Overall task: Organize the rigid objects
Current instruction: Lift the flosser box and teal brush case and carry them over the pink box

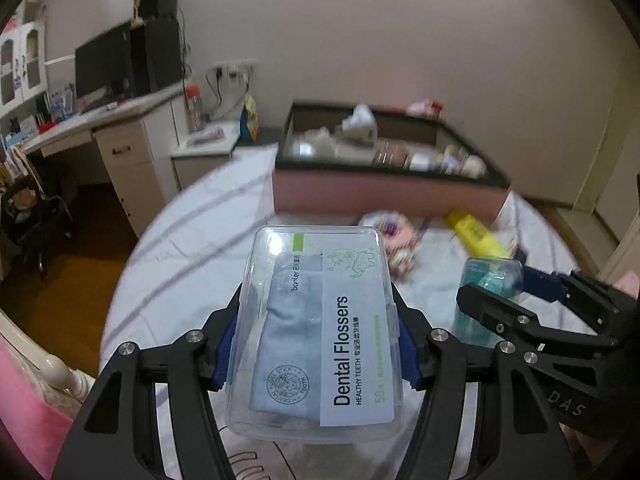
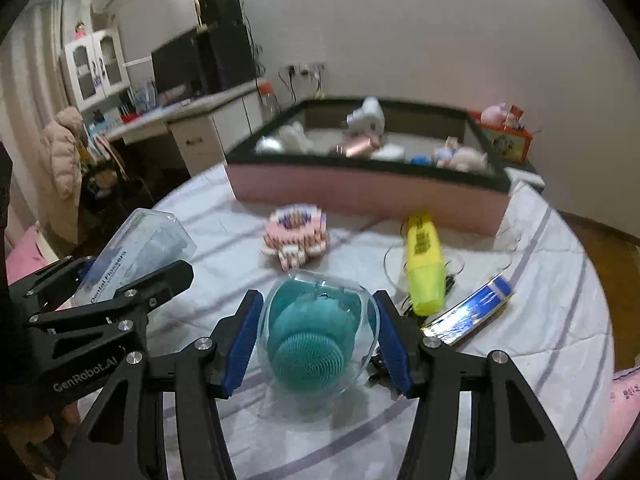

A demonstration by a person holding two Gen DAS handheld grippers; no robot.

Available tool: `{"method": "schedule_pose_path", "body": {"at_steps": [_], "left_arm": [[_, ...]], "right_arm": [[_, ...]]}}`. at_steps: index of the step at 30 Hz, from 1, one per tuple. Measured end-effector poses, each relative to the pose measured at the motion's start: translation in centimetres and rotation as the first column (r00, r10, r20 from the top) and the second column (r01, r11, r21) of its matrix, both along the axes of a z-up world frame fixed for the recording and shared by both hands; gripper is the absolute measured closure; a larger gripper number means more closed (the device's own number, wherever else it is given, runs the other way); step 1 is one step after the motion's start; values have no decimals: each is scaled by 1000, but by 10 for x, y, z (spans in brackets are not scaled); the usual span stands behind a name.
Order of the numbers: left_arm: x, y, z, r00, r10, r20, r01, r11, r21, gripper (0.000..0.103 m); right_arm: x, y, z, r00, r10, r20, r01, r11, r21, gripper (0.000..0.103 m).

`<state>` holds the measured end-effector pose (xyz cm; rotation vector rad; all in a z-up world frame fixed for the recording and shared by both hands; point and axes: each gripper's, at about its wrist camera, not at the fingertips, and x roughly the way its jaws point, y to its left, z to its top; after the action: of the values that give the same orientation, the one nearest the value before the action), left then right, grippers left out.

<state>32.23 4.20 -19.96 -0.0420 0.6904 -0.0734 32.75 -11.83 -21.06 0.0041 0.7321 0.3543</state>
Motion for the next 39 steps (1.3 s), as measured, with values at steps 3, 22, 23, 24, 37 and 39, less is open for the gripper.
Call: {"method": "schedule_pose_path", "body": {"at_steps": [3,22,23,24,37,39], "left_arm": [[-13,-6,21,997,-11,78,10,1000,14,39],[-23,-22,-14,999,-42,-30,43,997,59,39],[-22,-22,-15,999,-42,-34,44,997,62,39],[-22,-22,-15,998,-43,-35,45,997,63,39],[-13,-19,-23,998,-36,-57,39,998,58,39],[-12,-19,-24,998,-38,-58,41,998,54,39]], "right_arm": [[-15,-9,20,998,-12,68,10,999,32,46],[-30,-28,-10,999,23,-49,-21,999,38,47],[-29,-27,-11,998,24,-51,-23,999,38,47],[-27,-26,-13,998,27,-62,-25,999,40,47],[-7,-9,-30,994,34,-101,-37,999,-26,46],[-9,-8,-29,995,37,-94,-41,998,-37,47]]}}
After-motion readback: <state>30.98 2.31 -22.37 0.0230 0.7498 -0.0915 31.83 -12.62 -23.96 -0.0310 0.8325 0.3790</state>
